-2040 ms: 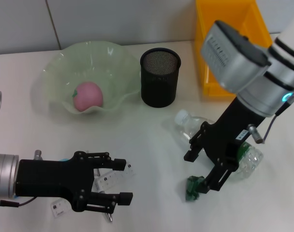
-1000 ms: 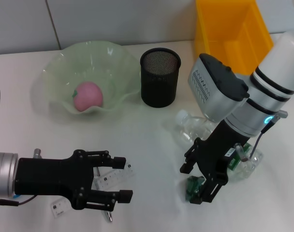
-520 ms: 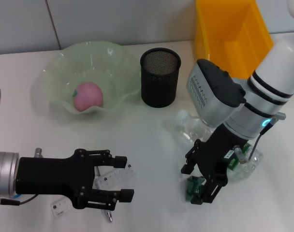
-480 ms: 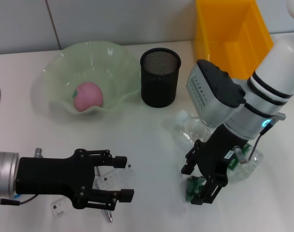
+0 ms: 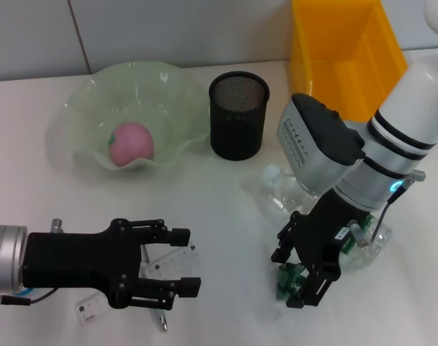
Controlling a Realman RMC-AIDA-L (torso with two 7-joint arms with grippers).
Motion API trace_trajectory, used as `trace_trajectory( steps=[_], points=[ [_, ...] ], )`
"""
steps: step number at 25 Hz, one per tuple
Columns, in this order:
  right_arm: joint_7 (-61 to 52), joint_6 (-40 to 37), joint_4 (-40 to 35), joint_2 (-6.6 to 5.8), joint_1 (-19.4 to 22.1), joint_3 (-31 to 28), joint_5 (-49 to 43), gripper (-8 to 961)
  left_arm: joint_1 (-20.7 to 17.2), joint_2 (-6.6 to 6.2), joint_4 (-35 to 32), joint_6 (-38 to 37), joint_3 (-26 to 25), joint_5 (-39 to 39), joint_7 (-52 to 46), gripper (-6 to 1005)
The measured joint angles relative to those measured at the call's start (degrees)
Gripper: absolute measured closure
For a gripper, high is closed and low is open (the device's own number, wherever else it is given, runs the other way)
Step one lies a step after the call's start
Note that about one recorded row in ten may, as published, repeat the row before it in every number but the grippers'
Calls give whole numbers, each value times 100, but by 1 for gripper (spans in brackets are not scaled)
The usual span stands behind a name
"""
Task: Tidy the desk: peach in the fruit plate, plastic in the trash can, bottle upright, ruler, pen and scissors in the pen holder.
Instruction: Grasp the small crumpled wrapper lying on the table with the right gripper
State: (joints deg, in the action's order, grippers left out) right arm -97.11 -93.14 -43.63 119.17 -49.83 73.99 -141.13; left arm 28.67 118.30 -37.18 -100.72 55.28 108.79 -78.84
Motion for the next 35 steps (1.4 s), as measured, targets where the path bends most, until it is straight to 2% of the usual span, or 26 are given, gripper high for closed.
trace_trajectory(
  steps=[8,13,19,27,33,35],
  points=[
    [-3,110,34,0,8,58,-13,252,-2,0,-8,2,0,-4,0,187],
    [-26,113,40,4,8,63,4,459,-2,-6,-9,8,0,-33,0,186],
    [-67,44,9,8,8,6,23,563,6,-9,-9,0,0,-51,0,186],
    [-144,-228,-285,0,46,-184,135,562,16,-9,-9,-1,0,-51,0,187],
    [-247,-610,-970,-20,225,-588,162,551,24,-10,-8,0,0,-52,0,187],
    [-271,-818,-1327,-38,311,-933,164,546,33,-11,-9,0,0,-51,0,187]
  ],
)
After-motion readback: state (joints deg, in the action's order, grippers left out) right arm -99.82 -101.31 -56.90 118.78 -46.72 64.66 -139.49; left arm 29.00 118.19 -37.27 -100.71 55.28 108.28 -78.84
